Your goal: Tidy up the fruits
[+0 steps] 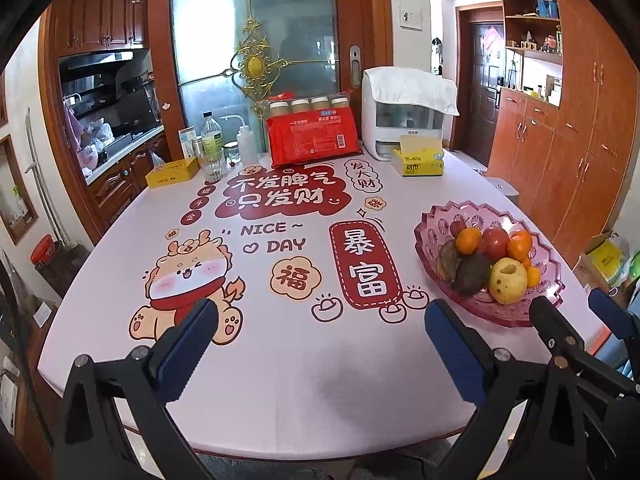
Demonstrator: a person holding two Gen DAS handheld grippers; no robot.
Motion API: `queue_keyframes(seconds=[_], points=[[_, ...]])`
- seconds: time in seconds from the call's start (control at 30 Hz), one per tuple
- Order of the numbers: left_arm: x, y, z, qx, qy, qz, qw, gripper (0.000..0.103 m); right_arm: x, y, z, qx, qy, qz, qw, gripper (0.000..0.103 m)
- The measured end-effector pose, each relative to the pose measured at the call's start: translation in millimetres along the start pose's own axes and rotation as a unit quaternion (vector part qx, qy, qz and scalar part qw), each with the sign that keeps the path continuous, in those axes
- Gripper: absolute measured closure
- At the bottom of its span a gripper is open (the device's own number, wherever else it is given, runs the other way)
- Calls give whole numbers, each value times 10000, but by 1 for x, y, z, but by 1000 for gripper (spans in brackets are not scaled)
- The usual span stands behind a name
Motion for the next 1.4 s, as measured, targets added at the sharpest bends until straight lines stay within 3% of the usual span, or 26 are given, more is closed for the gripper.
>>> queue_keyframes(seconds=[1.4], points=[[-9, 10, -9, 83, -25, -203, 9998, 0, -3, 2, -3, 15, -36, -49, 10000, 26]])
Point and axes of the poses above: each gripper's, at about its wrist camera, not at the fingertips, and x roughly against the way its jaws point, z to its right, y to its underside, the point moved 5 cm from there along -x, roughly the way its jaws point
